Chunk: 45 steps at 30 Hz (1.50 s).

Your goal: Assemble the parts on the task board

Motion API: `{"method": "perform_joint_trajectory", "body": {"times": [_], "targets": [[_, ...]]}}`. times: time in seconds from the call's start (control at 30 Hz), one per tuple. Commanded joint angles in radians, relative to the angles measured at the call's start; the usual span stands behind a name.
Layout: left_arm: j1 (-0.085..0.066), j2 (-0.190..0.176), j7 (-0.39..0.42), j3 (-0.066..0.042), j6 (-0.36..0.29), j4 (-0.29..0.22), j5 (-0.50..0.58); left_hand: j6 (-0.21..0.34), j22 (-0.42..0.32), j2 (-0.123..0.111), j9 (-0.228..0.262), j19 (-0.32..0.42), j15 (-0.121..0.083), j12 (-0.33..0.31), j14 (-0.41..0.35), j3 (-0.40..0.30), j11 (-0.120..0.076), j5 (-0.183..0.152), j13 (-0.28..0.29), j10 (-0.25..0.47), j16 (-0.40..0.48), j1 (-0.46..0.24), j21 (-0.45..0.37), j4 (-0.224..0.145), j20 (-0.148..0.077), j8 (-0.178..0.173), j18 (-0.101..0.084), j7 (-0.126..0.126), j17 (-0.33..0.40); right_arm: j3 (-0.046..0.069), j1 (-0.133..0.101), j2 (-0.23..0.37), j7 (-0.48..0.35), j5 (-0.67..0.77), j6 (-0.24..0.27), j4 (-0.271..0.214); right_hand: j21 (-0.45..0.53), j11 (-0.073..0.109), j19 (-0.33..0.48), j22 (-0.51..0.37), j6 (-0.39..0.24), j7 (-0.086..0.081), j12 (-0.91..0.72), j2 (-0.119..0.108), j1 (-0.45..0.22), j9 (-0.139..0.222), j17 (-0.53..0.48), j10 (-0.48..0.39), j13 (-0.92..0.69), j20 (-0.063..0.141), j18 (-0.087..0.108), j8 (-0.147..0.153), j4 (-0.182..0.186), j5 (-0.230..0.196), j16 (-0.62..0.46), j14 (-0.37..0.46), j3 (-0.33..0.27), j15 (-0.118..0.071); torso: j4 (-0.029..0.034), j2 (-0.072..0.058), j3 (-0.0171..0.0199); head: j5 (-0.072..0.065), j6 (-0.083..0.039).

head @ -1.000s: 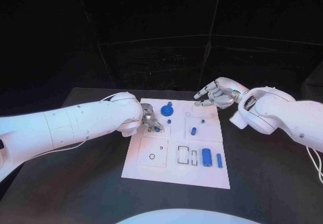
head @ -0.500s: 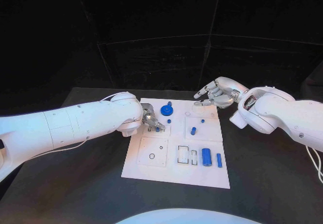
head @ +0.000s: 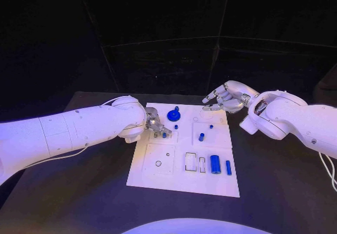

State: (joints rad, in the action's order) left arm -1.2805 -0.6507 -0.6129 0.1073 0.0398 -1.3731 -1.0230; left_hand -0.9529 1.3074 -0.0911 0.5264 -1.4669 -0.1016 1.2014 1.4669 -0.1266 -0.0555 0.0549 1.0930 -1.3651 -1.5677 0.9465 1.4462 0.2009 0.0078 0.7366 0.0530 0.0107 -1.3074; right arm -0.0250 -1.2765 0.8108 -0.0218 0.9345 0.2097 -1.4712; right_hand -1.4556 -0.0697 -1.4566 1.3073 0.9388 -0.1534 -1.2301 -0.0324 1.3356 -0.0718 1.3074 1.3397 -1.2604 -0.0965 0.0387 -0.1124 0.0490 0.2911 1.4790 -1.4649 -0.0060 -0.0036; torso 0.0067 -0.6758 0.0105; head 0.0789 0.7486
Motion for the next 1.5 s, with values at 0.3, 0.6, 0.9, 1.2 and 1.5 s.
{"method": "perform_joint_trajectory", "body": {"times": [0.3, 0.6, 0.9, 1.2, 1.5], "targets": [[-0.062, -0.015, 0.009, -0.070, 0.085, 0.037, 0.021, 0.104, -0.016, -0.006, -0.028, 0.013, 0.020, -0.203, 0.104, 0.115, 0.039, -0.009, -0.240, 0.160, -0.003, 0.085, -0.079, 0.035, 0.012, -0.062, 0.009, 0.046, -0.263, 0.001, -0.002, -0.005, -0.010, 0.000, -0.003, 0.009, 0.004, 0.005, 0.004, 0.022, 0.008, 0.001, 0.003, 0.002, -0.006, 0.001, 0.081, -0.003, 0.001, 0.002, 0.013, -0.005, -0.001, -0.003, -0.006, -0.064, -0.005, -0.009, -0.0007, 0.000, 0.0018, -0.001, -0.008], [-0.092, 0.057, 0.019, -0.074, 0.219, 0.232, 0.039, 0.112, -0.015, 0.023, -0.049, 0.011, 0.031, -0.195, 0.104, 0.131, 0.050, -0.006, -0.245, 0.167, -0.003, 0.136, -0.082, 0.035, 0.026, -0.079, 0.010, 0.058, -0.263, 0.001, -0.002, -0.011, -0.010, 0.000, -0.005, 0.012, 0.004, 0.005, 0.004, 0.023, 0.008, 0.001, 0.002, 0.002, -0.007, 0.001, 0.081, -0.002, 0.000, 0.002, 0.013, -0.005, 0.000, -0.004, -0.006, -0.064, -0.007, -0.009, -0.0016, -0.002, 0.0002, 0.001, -0.010], [-0.091, 0.123, 0.032, -0.066, 0.286, 0.375, 0.014, 0.094, -0.010, 0.041, -0.056, 0.008, 0.031, -0.177, 0.104, 0.141, 0.049, -0.006, -0.233, 0.156, -0.003, 0.149, -0.079, 0.040, 0.029, -0.076, 0.010, 0.055, -0.263, 0.001, -0.002, -0.018, -0.012, 0.000, -0.006, 0.016, 0.004, 0.005, 0.004, 0.022, 0.007, 0.001, 0.002, 0.004, -0.007, 0.001, 0.082, -0.002, -0.001, 0.002, 0.013, -0.005, 0.000, -0.003, -0.006, -0.065, -0.007, -0.009, -0.0042, -0.004, -0.0008, 0.008, -0.010], [-0.076, 0.163, 0.051, -0.052, 0.298, 0.442, 0.011, 0.081, -0.008, 0.052, -0.060, 0.007, 0.030, -0.166, 0.104, 0.151, 0.046, -0.006, -0.226, 0.150, -0.003, 0.152, -0.078, 0.046, 0.029, -0.072, 0.010, 0.052, -0.263, 0.001, -0.002, -0.024, -0.015, 0.000, -0.006, 0.018, 0.004, 0.005, 0.004, 0.022, 0.007, 0.001, 0.002, 0.005, -0.007, 0.001, 0.081, -0.002, 0.000, 0.002, 0.013, -0.005, 0.000, -0.002, -0.006, -0.064, -0.006, -0.009, -0.0041, -0.004, -0.0005, 0.006, -0.003], [-0.060, 0.180, 0.060, -0.048, 0.300, 0.462, 0.011, 0.078, -0.006, 0.056, -0.061, 0.006, 0.029, -0.161, 0.104, 0.155, 0.045, -0.006, -0.221, 0.146, -0.003, 0.153, -0.076, 0.048, 0.028, -0.071, 0.009, 0.051, -0.263, 0.001, -0.002, -0.027, -0.015, 0.000, -0.007, 0.020, 0.004, 0.005, 0.003, 0.023, 0.007, 0.001, 0.002, 0.007, -0.007, 0.001, 0.082, -0.002, 0.000, 0.002, 0.013, -0.006, 0.000, -0.002, -0.006, -0.065, -0.006, -0.009, -0.0031, -0.003, 0.0003, 0.002, 0.003]]}}
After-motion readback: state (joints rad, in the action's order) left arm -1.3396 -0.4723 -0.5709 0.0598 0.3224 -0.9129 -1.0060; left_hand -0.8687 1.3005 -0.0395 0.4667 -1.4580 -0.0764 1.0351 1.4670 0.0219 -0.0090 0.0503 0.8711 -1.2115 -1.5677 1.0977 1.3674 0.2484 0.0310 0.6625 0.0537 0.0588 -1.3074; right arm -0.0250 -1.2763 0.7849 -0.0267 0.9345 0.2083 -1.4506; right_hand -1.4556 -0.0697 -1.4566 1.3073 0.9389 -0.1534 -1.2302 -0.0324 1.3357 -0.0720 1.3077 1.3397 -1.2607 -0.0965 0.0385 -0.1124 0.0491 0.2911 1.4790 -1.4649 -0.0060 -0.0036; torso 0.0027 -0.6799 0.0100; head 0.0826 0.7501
